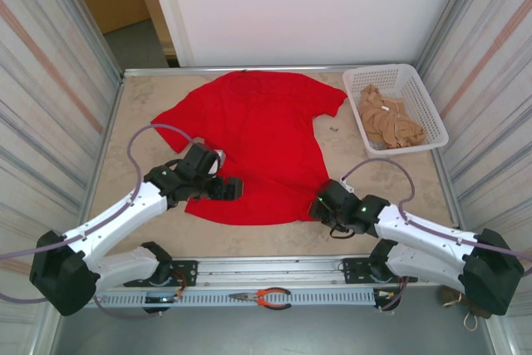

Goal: Fold the inside-out t-shirt

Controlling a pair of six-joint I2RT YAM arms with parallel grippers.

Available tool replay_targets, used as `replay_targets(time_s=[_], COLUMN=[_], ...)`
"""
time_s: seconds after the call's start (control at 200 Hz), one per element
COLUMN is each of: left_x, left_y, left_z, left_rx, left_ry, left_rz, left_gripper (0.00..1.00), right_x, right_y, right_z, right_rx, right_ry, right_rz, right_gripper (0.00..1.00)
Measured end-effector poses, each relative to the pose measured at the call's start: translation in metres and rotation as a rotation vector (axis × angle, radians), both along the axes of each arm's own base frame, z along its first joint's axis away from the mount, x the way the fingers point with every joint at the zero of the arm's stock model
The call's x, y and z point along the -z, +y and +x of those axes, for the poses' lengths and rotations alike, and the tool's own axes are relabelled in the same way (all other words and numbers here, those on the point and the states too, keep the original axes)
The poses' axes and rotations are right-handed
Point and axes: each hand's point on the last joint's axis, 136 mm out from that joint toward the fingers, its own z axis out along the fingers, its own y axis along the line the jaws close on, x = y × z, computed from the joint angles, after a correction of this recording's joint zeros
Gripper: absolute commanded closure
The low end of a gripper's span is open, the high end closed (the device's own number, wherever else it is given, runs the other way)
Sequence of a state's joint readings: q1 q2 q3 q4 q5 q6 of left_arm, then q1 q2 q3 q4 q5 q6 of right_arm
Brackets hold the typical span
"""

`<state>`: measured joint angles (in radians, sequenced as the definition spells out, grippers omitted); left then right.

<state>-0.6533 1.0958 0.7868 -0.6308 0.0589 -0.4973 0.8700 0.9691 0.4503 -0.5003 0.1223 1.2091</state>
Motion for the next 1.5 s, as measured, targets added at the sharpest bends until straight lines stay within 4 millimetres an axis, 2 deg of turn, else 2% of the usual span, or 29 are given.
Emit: replay_targets(time_s=[0.23,0.366,0.566,0.676,0.787,0.862,0.972,1.082,1.242,1.353,1.498], left_x=[0.0,0.0,0.0,0.0,0.0,0.0,0.0,0.004,0.005,0.007,0.016], left_y=[0.0,0.0,0.0,0.0,0.0,0.0,0.0,0.0,-0.009,-0.03,-0.069], left_z=[0.0,0.0,0.0,0.0,0.0,0.0,0.0,0.0,-0.003,-0.011,-0.025], left_rx=[0.0,0.0,0.0,0.0,0.0,0.001,0.009,0.031,0.094,0.179,0.326], left_ry=[0.0,0.0,0.0,0.0,0.0,-0.001,-0.004,-0.013,-0.041,-0.064,-0.109], left_rz=[0.0,0.0,0.0,0.0,0.0,0.001,0.005,0.013,0.018,0.02,0.073], left_gripper=[0.06,0.06,0.06,0.06,0.06,0.06,0.06,0.06,0.06,0.06,0.06], right_x=[0.005,0.015,0.016,0.015,0.017,0.019,0.017,0.003,-0.045,-0.073,-0.086], right_y=[-0.001,-0.006,-0.01,-0.013,-0.015,-0.016,-0.014,-0.01,0.002,0.004,0.002], right_z=[-0.001,-0.004,0.003,0.008,0.011,0.011,0.012,0.016,0.029,0.036,0.038], right_rx=[0.016,0.022,0.057,0.079,0.085,0.084,0.071,0.052,0.053,0.067,0.079], right_ry=[0.013,0.035,0.027,0.02,0.024,0.031,0.031,-0.007,-0.127,-0.187,-0.209], right_rz=[-0.004,-0.028,-0.029,-0.022,-0.025,-0.03,-0.024,0.007,0.135,0.211,0.252], right_gripper=[0.44,0.5,0.67,0.69,0.84,1.0,1.0,1.0,1.0,1.0,1.0])
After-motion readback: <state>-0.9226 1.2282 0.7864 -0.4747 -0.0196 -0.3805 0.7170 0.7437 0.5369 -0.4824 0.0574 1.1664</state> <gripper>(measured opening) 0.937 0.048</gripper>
